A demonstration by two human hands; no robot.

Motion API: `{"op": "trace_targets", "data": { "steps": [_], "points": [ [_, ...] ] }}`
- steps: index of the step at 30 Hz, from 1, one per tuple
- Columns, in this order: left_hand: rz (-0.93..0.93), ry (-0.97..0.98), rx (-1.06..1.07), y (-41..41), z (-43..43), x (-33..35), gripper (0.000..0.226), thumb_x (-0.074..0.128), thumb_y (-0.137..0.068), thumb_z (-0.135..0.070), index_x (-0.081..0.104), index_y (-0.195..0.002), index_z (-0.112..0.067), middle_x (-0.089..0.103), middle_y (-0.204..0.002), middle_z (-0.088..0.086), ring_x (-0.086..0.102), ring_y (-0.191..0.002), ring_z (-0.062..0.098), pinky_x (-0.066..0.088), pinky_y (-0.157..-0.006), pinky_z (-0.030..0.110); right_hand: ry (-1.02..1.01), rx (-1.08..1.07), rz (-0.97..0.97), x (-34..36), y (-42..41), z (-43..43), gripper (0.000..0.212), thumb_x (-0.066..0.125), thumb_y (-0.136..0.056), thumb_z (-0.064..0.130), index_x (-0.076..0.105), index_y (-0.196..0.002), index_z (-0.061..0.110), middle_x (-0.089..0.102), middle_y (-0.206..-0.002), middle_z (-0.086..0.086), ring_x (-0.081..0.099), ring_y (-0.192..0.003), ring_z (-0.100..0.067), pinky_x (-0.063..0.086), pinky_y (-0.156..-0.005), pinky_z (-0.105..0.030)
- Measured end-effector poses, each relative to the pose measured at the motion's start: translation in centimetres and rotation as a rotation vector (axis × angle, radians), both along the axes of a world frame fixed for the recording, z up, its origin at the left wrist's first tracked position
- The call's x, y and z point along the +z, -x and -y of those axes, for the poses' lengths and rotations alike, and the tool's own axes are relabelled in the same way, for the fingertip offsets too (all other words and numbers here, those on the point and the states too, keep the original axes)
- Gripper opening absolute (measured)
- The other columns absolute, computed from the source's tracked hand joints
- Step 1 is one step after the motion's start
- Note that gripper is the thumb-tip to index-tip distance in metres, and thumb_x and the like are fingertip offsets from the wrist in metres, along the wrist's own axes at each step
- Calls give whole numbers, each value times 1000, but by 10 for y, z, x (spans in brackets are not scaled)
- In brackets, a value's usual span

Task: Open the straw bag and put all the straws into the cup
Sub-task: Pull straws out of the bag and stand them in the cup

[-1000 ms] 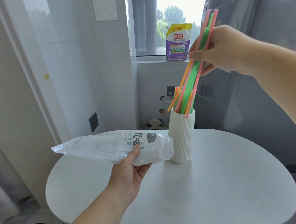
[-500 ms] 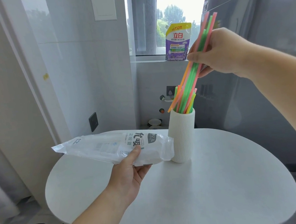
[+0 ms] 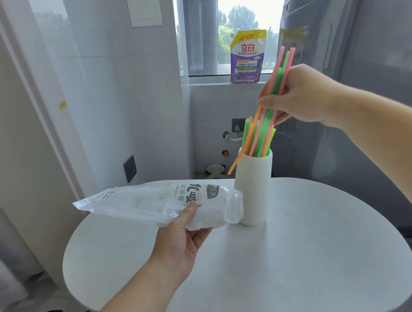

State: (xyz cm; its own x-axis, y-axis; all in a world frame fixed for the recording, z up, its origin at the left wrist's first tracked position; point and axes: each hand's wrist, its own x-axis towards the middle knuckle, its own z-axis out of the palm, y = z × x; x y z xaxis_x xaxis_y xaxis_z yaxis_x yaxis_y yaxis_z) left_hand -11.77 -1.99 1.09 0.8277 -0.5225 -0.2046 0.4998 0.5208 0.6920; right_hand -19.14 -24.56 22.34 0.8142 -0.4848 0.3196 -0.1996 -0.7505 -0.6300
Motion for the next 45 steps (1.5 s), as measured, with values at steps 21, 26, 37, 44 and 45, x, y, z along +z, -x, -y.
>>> {"op": "trace_targets", "data": {
  "steps": [21,26,37,44,45],
  "points": [
    [10,4,-4,2,0,1,36,69,-92,-8,67,-126,-17,80,-110,4,78,-89,17,62,-61,30,-297,-82,-3,-29,-11,-10,23,87,-74,29,72,-86,15,69,-88,-1,61,-78,-13,46,-68,-28],
    [8,2,-1,2,0,2,36,70,-91,-8,67,-126,-17,80,-111,4,78,-90,18,63,-62,30,-396,-84,93,-25,-10,-9,17,86,-75,26,72,-79,18,68,-86,0,59,-78,-12,45,-73,-31],
    [10,5,-2,2,-1,2,34,68,-92,-7,67,-125,-17,80,-110,3,78,-89,17,63,-62,30,-349,-68,302,-2,-2,-12,15,86,-76,28,73,-76,21,70,-88,4,62,-88,-13,51,-84,-32],
    [13,1,-5,4,-1,3,36,69,-92,-8,67,-126,-17,80,-111,4,78,-91,17,63,-63,30,-80,-105,504,19,15,-10,17,75,-84,31,73,-79,15,76,-87,-5,73,-84,-23,60,-86,-49],
    [12,3,-5,4,-1,3,36,69,-92,-8,67,-126,-17,80,-111,4,78,-91,17,63,-63,30,-21,-101,520,22,18,-9,16,73,-86,30,73,-80,14,77,-87,-6,74,-85,-25,60,-84,-50]
  ]
}}
